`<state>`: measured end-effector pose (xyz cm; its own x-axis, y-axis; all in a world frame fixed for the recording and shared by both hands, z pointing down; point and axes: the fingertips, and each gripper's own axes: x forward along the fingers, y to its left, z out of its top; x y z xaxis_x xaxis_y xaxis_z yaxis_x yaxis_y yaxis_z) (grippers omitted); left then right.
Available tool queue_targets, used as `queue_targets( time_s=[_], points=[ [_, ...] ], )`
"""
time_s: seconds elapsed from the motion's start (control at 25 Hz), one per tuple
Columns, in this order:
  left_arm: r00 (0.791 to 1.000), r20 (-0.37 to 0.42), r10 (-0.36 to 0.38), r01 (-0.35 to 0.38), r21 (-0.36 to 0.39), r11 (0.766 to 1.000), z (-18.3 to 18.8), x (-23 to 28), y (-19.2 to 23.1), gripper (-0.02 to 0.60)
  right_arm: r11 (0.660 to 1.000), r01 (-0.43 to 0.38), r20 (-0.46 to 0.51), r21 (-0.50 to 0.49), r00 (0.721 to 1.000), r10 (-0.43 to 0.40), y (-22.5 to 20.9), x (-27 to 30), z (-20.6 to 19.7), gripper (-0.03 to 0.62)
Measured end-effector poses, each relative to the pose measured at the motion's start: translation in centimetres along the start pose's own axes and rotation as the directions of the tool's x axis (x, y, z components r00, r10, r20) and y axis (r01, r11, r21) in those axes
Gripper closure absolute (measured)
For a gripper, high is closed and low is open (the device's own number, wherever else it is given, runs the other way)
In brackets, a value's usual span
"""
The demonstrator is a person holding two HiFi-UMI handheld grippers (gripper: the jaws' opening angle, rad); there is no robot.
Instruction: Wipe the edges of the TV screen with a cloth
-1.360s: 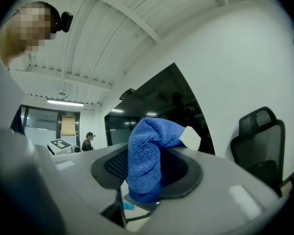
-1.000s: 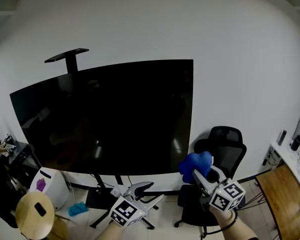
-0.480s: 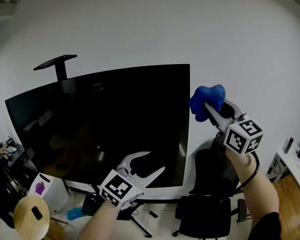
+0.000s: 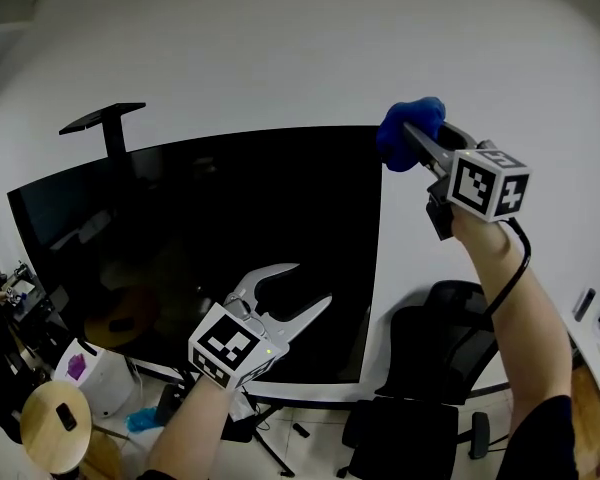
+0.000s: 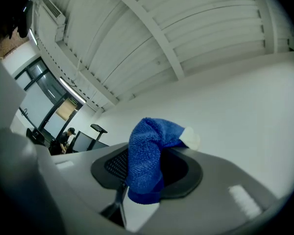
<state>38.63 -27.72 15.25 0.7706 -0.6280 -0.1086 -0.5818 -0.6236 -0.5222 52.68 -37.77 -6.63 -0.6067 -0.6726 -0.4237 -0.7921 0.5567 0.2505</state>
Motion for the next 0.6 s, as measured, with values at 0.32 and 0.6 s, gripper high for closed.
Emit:
queue_targets(
  time_s=[0.32,0.6],
  points=[
    [0.999,-0.029,0.036,-0.036,-0.016,0.999,-1.9,1.5,0.4,0.36,0.997,-0.056,0.003,0.052,0.998,0.056,1.1,1.3,-3.1,0.434],
    [0.998,-0.048,0.044,-0.047,-0.052,0.998,-4.3,2.0,0.0,0.36,0.994,-0.09,-0.007,0.064,0.996,0.091,2.0,0.3,-5.8,0.439]
  ],
)
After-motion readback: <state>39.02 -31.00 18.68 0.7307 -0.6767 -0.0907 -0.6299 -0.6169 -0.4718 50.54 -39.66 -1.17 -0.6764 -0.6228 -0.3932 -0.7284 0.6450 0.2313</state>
